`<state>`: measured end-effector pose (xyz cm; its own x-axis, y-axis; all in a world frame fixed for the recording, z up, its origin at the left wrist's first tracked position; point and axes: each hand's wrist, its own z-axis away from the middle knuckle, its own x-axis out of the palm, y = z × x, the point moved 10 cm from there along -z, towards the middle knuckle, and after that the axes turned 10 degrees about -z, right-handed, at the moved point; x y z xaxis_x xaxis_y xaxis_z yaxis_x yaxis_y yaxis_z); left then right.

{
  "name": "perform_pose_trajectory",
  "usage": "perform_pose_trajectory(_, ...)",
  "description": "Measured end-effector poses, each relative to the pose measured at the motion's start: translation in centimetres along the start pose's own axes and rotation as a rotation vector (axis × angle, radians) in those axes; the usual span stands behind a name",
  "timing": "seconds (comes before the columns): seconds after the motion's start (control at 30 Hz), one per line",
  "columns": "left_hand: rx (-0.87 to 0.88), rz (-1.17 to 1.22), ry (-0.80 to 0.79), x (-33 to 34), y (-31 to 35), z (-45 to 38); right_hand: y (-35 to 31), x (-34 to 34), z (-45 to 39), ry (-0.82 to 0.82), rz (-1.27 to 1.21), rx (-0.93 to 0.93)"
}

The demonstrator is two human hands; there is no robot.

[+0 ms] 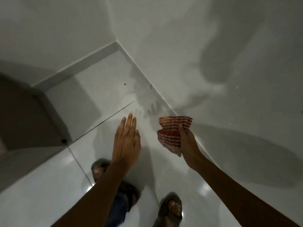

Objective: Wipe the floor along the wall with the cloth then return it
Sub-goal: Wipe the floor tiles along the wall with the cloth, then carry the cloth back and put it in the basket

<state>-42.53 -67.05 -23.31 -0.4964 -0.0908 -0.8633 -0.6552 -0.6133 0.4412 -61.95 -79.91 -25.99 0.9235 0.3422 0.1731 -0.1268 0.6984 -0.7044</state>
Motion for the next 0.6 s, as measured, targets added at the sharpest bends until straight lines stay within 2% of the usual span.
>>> perform_pose_trajectory(0.13, -0.066, 0.022, 0.085, -12.8, 0.5, 5.7, -5.9, 6.4, 9.3, -0.044, 0.106, 0.011)
perform_pose_trajectory(0.27, -0.139, 0.060, 0.147, -24.0, -1.8, 11.2, -10.1, 15.1, 17.7, -0.164, 0.188, 0.017)
perform_pose_trajectory(0.4, -0.209, 0.074, 0.185, -30.8, -6.1, 15.0, -11.1, 23.3, 23.1, -0.245, 0.205, 0.031)
perform_pose_trajectory(0.6, -0.320, 0.148, 0.192, -36.1, -17.2, 19.3, -7.1, 36.9, 27.4, -0.297, 0.289, 0.044)
